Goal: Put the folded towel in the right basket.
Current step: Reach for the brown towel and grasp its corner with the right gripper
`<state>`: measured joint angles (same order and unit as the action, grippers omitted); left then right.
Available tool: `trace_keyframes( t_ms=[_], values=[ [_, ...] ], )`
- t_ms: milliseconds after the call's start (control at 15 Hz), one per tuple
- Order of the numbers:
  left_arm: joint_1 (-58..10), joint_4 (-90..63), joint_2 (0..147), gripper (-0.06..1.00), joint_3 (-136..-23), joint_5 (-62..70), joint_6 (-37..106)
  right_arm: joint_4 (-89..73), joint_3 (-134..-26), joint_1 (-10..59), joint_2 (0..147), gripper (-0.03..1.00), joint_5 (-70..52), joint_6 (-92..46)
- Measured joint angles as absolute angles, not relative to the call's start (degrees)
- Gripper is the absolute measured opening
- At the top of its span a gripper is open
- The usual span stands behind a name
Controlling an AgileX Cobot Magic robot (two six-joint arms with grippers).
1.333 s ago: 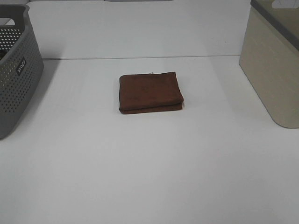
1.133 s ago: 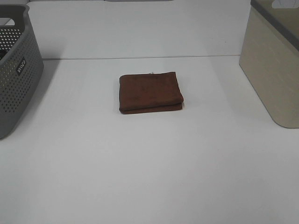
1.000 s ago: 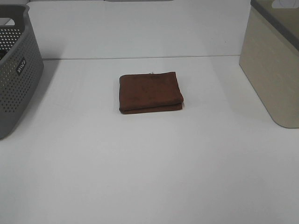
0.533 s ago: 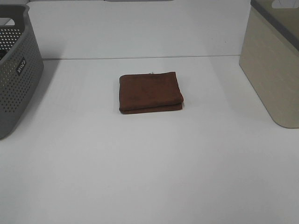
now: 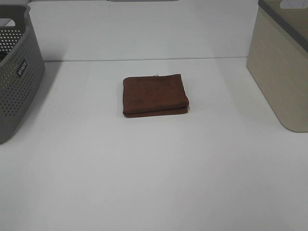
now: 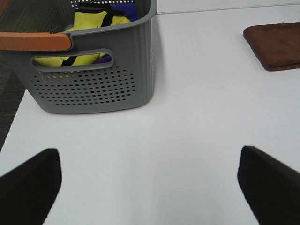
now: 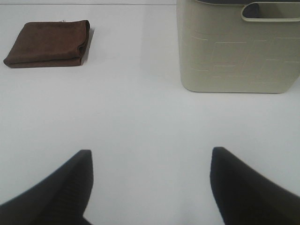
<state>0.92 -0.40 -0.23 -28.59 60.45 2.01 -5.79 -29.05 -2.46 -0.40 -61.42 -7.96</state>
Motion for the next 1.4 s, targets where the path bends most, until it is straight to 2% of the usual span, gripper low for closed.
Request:
trace_keyframes(
  t_ms=[1400],
  values=[
    [0.92,-0.4,-0.23,0.97,-28.59,60.45,2.01,-5.79,-29.05,-2.46,-0.4,0.67,-61.42,-7.96]
  ],
)
